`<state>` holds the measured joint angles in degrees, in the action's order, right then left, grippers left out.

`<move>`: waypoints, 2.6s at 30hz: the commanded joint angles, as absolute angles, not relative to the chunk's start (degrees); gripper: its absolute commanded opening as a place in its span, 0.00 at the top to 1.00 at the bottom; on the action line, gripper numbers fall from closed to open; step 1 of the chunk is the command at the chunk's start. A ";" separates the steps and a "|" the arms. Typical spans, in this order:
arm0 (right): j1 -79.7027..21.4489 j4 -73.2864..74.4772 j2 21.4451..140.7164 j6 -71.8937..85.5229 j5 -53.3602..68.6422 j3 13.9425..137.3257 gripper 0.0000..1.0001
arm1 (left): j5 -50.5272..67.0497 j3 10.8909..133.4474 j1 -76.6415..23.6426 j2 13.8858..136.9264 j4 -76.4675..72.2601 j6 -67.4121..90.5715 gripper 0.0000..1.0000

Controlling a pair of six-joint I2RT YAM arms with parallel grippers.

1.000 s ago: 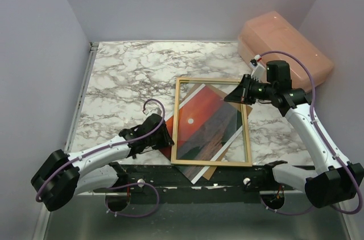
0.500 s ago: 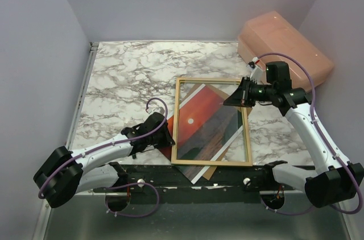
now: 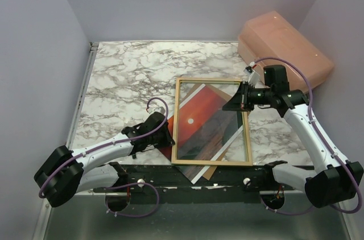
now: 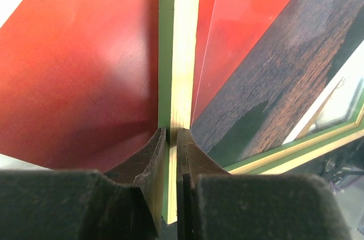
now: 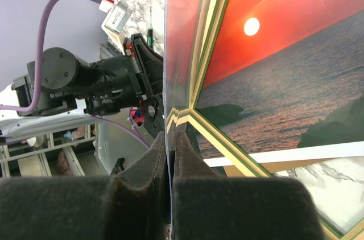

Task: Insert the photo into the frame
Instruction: Place the photo frame item in the photo frame.

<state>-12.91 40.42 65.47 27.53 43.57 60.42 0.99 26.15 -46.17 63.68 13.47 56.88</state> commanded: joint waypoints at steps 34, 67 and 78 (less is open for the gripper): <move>-12.82 40.57 69.59 24.31 54.60 58.70 0.99 | 0.49 26.68 -46.04 68.07 17.13 55.11 0.90; -12.16 48.18 73.72 24.47 44.36 63.03 0.99 | 0.44 27.75 -46.00 68.77 18.85 54.05 0.93; -12.13 48.99 73.74 24.11 43.01 64.18 0.99 | 0.44 28.21 -46.02 69.34 19.28 53.79 0.93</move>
<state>-11.88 46.17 73.23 25.28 45.25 62.74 1.98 29.26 -46.13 67.18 15.84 55.31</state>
